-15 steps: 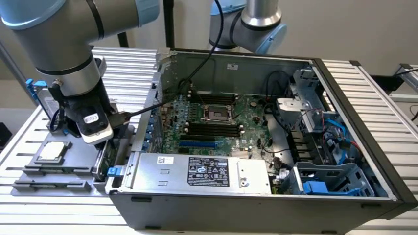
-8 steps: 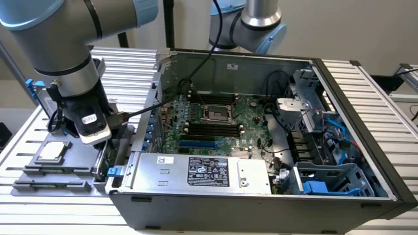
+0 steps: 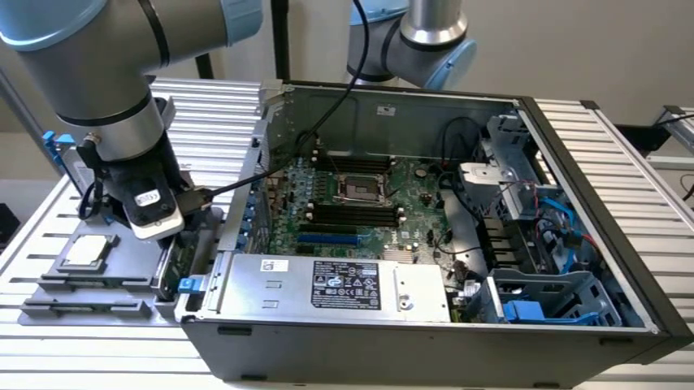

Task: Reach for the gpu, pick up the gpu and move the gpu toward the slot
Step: 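Pick up the gpu and move the gpu toward the slot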

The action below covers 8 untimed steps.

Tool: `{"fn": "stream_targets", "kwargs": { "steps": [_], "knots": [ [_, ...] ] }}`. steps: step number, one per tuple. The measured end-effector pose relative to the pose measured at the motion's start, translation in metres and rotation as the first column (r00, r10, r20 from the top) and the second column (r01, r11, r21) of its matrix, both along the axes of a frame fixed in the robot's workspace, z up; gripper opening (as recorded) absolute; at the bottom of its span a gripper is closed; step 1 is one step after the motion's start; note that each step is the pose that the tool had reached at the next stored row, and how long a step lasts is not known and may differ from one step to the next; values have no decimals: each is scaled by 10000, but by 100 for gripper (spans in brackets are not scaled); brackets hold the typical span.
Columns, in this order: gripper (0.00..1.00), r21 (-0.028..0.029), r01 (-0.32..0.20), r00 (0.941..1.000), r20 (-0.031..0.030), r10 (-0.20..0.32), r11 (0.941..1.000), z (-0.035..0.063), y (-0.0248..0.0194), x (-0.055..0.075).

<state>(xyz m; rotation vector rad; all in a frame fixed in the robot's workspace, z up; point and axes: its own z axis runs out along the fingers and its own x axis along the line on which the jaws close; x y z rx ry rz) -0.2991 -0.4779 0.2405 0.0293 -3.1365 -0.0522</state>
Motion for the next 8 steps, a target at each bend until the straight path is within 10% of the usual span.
{"fn": "stream_targets", "kwargs": {
  "steps": [8],
  "knots": [
    [27,1,4,10000,0,-4,10000,-1,0,0]
  ]
}}
